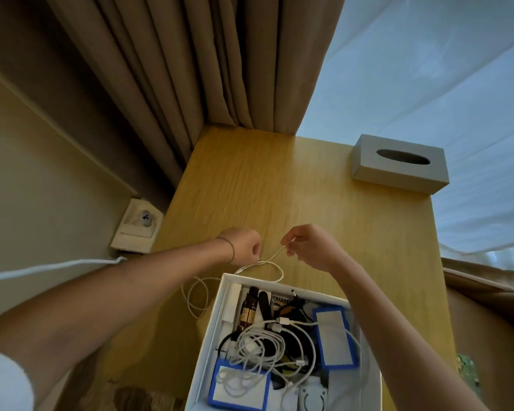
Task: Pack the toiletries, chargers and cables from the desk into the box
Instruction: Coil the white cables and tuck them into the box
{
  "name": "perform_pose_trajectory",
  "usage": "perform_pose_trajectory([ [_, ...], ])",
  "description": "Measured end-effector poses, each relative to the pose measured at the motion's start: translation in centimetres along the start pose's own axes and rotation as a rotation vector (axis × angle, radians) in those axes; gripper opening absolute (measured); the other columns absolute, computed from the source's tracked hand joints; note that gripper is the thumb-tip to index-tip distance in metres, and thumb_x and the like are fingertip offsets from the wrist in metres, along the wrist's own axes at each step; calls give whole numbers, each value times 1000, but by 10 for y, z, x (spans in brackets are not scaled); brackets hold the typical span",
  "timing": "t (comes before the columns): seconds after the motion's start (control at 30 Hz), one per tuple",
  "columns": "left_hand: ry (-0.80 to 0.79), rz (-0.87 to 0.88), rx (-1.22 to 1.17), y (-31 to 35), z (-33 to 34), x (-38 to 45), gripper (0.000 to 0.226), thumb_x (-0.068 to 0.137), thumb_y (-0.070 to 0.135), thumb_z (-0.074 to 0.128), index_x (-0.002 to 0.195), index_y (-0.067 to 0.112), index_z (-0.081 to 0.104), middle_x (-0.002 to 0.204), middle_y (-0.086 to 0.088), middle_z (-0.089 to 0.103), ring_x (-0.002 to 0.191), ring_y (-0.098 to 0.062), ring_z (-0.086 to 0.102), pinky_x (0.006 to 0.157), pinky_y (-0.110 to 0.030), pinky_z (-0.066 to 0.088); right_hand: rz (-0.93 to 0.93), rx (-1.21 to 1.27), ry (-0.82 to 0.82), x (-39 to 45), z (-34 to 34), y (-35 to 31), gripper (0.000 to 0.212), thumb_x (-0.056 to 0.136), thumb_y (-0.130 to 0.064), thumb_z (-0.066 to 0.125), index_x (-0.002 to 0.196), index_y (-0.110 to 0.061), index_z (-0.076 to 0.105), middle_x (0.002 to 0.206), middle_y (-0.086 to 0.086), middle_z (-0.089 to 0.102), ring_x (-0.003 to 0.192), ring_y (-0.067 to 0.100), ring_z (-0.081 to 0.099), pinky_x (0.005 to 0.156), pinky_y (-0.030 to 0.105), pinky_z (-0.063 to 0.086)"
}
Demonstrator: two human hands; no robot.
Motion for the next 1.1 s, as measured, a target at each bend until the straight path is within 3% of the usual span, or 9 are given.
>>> perform_pose_trajectory([
  [0.23, -74, 144, 539, 6, 16, 21, 32, 76, 51, 54, 72, 22, 66, 70, 1, 64, 62, -17, 59, 56, -28, 43, 27, 26, -38, 12, 7, 8, 35, 86, -1, 51, 106, -17, 75, 96, 5, 77, 81, 19, 71, 82, 42, 60],
  [0.43, -10, 192, 571, 11, 23, 28, 16, 84, 25, 51, 84, 16, 64, 82, -3, 61, 70, -23, 60, 59, -33, 39, 25, 67, -6, 15, 6, 14, 33, 86, -1, 53, 103, -19, 75, 88, 2, 77, 80, 23, 72, 82, 47, 60],
  [0.53, 35, 131, 305, -3, 26, 25, 2, 83, 18, 53, 81, 19, 52, 77, 0, 54, 67, -18, 55, 58, -31, 43, 17, 94, 15, 12, 4, 17, 33, 88, 0, 52, 101, -20, 74, 84, -1, 76, 78, 19, 72, 80, 46, 61],
  [0.6, 59, 54, 65, -12, 22, 20, 11, 82, 17, 57, 77, 23, 49, 72, 0, 57, 62, -16, 54, 52, -28, 43, 11, 106, 20, 9, 2, 15, 33, 88, 0, 51, 100, -20, 74, 82, -2, 76, 77, 21, 71, 80, 46, 61],
  [0.73, 96, -44, -275, -19, 8, 9, 13, 91, 19, 59, 86, 29, 66, 71, 7, 62, 57, -12, 54, 50, -24, 43, -39, 146, 54, 1, -1, 6, 34, 92, 0, 47, 101, -19, 73, 81, -3, 75, 81, 35, 71, 75, 51, 58],
  [0.8, 90, -48, -344, -19, -5, 4, 16, 98, 28, 56, 93, 29, 72, 64, 11, 60, 46, -4, 44, 44, -19, 36, -91, 149, 87, 2, -4, -3, 32, 93, -3, 49, 102, -21, 74, 86, -4, 74, 82, 29, 70, 77, 48, 59],
  [0.9, 199, -59, -472, -20, -34, -32, 26, 101, 35, 53, 87, 29, 74, 55, 9, 51, 37, -2, 33, 41, -20, 30, -225, 95, 163, -12, -5, -35, 34, 93, -3, 53, 110, -24, 72, 108, -9, 71, 100, 13, 65, 91, 39, 56],
  [0.97, 257, -41, -547, -16, -47, -41, 28, 101, 32, 53, 84, 25, 74, 55, 8, 51, 42, -7, 37, 45, -24, 31, -287, 40, 190, -12, -3, -47, 39, 91, -4, 56, 122, -24, 68, 124, -7, 66, 115, 14, 59, 100, 36, 49],
  [1.1, 353, 1, -715, -5, -72, -86, 29, 101, 25, 55, 78, 15, 70, 59, 3, 52, 55, -14, 46, 53, -26, 37, -352, -190, 241, -25, 7, -73, 32, 100, -29, 53, 131, -31, 60, 133, -8, 64, 131, 17, 51, 122, 54, 21],
])
Point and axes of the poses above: each hand's wrist, its own x-axis towards the middle knuckle, its own z-axis out of the palm, y = z × x, the point moved 4 cm from there along x, towards the middle knuckle
